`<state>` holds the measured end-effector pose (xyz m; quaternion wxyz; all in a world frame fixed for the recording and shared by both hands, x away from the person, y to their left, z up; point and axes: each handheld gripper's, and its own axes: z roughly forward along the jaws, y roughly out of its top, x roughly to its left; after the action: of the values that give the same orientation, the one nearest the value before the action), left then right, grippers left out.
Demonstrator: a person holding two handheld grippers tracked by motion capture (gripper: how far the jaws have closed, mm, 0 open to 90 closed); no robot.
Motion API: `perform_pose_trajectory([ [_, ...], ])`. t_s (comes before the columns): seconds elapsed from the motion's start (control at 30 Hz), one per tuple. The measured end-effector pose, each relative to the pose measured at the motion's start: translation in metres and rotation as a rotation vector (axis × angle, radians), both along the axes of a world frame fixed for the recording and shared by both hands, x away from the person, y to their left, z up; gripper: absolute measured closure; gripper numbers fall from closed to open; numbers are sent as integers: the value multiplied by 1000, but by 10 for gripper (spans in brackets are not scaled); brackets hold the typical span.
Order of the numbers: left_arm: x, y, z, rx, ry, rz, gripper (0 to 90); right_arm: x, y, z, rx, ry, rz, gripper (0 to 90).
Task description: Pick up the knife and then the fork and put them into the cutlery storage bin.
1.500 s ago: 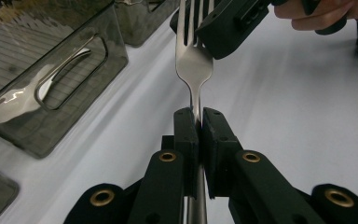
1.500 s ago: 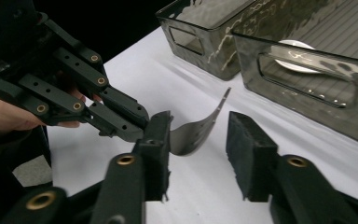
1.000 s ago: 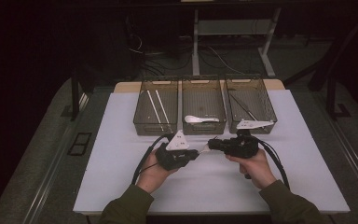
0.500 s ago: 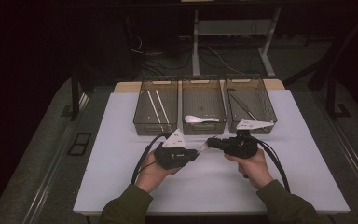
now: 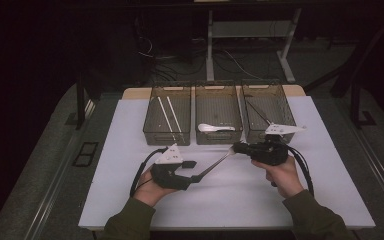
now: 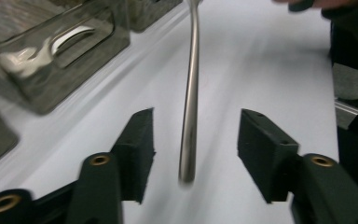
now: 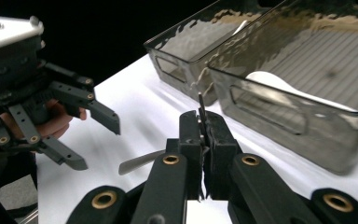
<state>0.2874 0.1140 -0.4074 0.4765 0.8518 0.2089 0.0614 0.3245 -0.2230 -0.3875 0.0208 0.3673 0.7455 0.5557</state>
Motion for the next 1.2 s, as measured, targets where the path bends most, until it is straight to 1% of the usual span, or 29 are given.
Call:
perform_pose_trajectory([
  [0.07, -3, 6, -3, -5, -12, 7, 365, 0, -5, 2, -6, -8, -8, 869],
  [0.13, -7, 11, -7, -8, -7, 12, 322, -1, -10, 4, -9, -14, -16, 869],
  [0.17, -8, 14, -9, -1, -11, 18, 296, -1, -12, 5, -11, -13, -20, 869],
  [0.23, -10, 18, -12, -1, -5, 41, 249, -1, -18, 7, -14, -21, -29, 869],
  [0.3, -11, 22, -13, -1, -13, 55, 199, 0, -23, 9, -12, -21, -41, 869],
  [0.33, -11, 24, -13, 6, -15, 60, 181, 0, -25, 10, -12, -24, -44, 869],
  [0.37, -11, 25, -15, 3, -22, 66, 164, 1, -28, 11, -13, -24, -46, 869],
  [0.4, -10, 27, -15, 8, -29, 66, 146, 2, -30, 12, -15, -27, -47, 869],
  [0.47, -9, 28, -16, 2, -31, 77, 130, 3, -34, 14, -14, -27, -49, 869],
  [0.5, -9, 29, -17, 9, -33, 75, 121, 3, -35, 15, -13, -27, -53, 869],
  [0.53, -9, 29, -18, 3, -36, 84, 112, 4, -37, 16, -11, -30, -56, 869],
  [0.6, -10, 30, -18, 7, -34, 90, 80, 4, -41, 17, -10, -28, -59, 869],
  [0.63, -11, 32, -18, 11, -41, 90, 60, 4, -43, 18, -13, -30, -59, 869],
  [0.7, -12, 35, -19, 15, -40, 96, 43, 5, -47, 20, -10, -29, -63, 869],
  [0.77, -14, 39, -20, 7, -26, 101, 7, 5, -51, 22, -17, -31, -67, 869],
  [0.83, -15, 43, -20, 4, -29, 108, 0, 6, -55, 25, -22, -33, -72, 869],
  [0.93, -14, 46, -20, -6, -17, 125, 0, 9, -63, 30, -25, -37, -86, 869],
  [1.0, -14, 46, -21, 3, -7, 130, 0, 10, -68, 33, -34, -44, -96, 869],
  [1.07, -14, 46, -21, 2, 2, 130, 0, 12, -75, 37, -33, -49, -109, 869],
  [1.13, -15, 46, -21, 4, -1, 138, 0, 15, -81, 40, -31, -57, -124, 869],
  [1.2, -15, 46, -20, 7, -3, 136, 0, 18, -88, 44, -35, -62, -138, 869],
])
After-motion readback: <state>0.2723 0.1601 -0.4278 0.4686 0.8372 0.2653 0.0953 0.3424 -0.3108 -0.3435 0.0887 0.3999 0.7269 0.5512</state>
